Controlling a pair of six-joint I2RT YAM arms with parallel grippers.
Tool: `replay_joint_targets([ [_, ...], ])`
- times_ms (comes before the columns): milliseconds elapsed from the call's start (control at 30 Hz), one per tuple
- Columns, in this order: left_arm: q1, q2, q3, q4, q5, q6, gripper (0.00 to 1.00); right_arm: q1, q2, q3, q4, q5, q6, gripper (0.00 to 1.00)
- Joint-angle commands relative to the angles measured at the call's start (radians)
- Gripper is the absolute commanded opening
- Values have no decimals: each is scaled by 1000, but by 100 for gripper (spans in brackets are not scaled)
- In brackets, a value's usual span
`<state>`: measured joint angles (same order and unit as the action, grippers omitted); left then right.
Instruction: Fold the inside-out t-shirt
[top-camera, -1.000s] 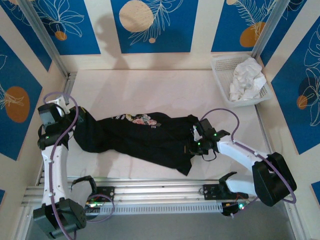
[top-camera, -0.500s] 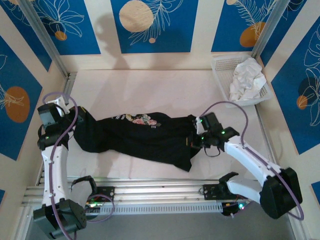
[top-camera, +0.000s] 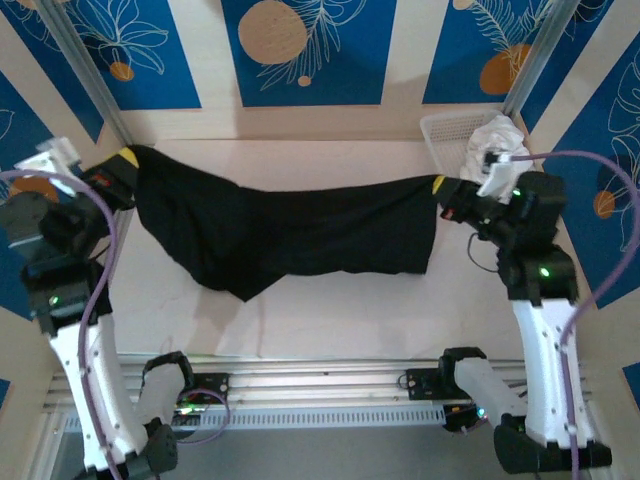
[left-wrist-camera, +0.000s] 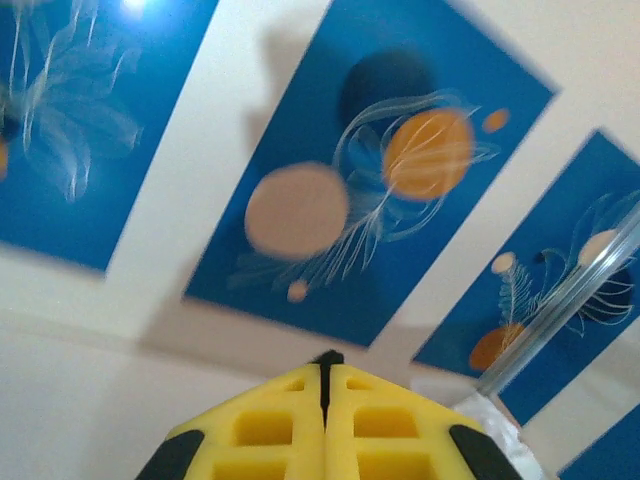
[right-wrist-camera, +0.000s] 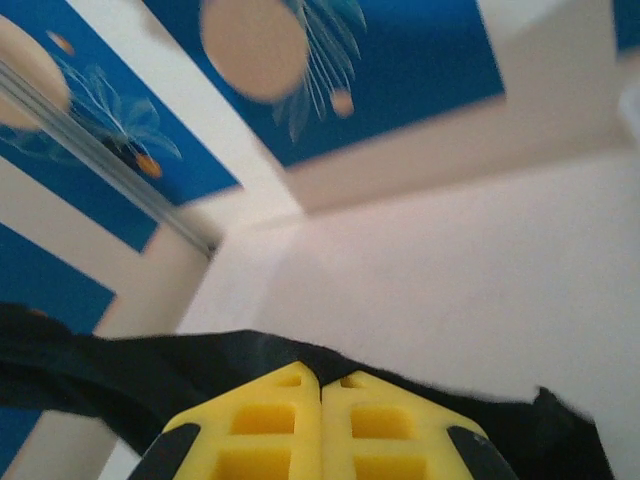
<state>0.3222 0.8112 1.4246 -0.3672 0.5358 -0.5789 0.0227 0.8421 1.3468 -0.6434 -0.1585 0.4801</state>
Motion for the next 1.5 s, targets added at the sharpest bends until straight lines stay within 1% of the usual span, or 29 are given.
replay_joint_targets([
  [0, -6, -43, 200, -144, -68, 154, 0, -9, -83, 147, -110, 85, -61, 0],
  [67, -6, -2, 295, -217, -93, 191, 0, -9, -95, 218, -144, 143, -91, 0],
  [133, -6, 61, 319, -235, -95, 191, 0, -9, -87, 250, -144, 186, -116, 0],
  [200, -6, 135, 280, -189, -108, 171, 0, -9, -58, 240, -95, 211, -127, 0],
  [267, -17, 240, 250, -134, -137, 149, 0, -9, 12, 242, -36, 212, -130, 0],
  [300, -39, 292, 260, -124, -165, 152, 0, -9, 53, 245, 0, 210, -131, 0],
  [400, -205, 481, 396, -139, -368, 269, 0, -11, 215, 308, 122, 202, -135, 0],
  [433, -242, 559, 474, -148, -407, 300, 0, -10, 275, 336, 177, 198, -135, 0],
  [500, -253, 717, 665, -183, -416, 305, 0, -12, 395, 419, 248, 202, -146, 0],
  [600, -251, 965, 1104, -299, -446, 330, 0, -22, 577, 624, 272, 202, -165, 0],
  [633, -246, 1048, 1277, -333, -443, 324, 0, -26, 629, 696, 269, 195, -165, 0],
  [667, -237, 1110, 1414, -340, -429, 305, 0, -33, 674, 775, 262, 184, -157, 0],
  [700, -224, 1133, 1481, -317, -412, 277, 0, -36, 708, 841, 251, 172, -151, 0],
  [733, -202, 1119, 1472, -259, -383, 232, 0, -38, 747, 924, 230, 160, -146, 0],
  [800, -165, 1032, 1339, -117, -345, 169, 0, -38, 804, 1075, 183, 144, -146, 0],
  [833, -156, 981, 1271, -56, -352, 160, 0, -38, 829, 1148, 157, 140, -145, 0],
  [867, -154, 951, 1246, -32, -357, 159, 0, -38, 845, 1203, 134, 137, -147, 0],
  [933, -152, 908, 1253, -19, -357, 165, 0, -39, 855, 1293, 93, 133, -152, 0],
  [1000, -152, 862, 1253, -12, -352, 168, 0, -40, 824, 1304, 75, 127, -156, 0],
  [1067, -153, 809, 1250, -24, -345, 180, 0, -39, 752, 1245, 75, 129, -170, 0],
  [1133, -152, 753, 1226, -37, -337, 192, 0, -40, 652, 1133, 99, 136, -189, 0],
  [1267, -153, 595, 1075, -2, -325, 215, 0, -43, 454, 917, 138, 164, -231, 0],
  [1367, -152, 484, 979, 27, -322, 232, 0, -43, 337, 819, 139, 174, -258, 0],
  [1467, -152, 422, 964, 34, -332, 252, 0, -43, 249, 763, 138, 184, -273, 0],
])
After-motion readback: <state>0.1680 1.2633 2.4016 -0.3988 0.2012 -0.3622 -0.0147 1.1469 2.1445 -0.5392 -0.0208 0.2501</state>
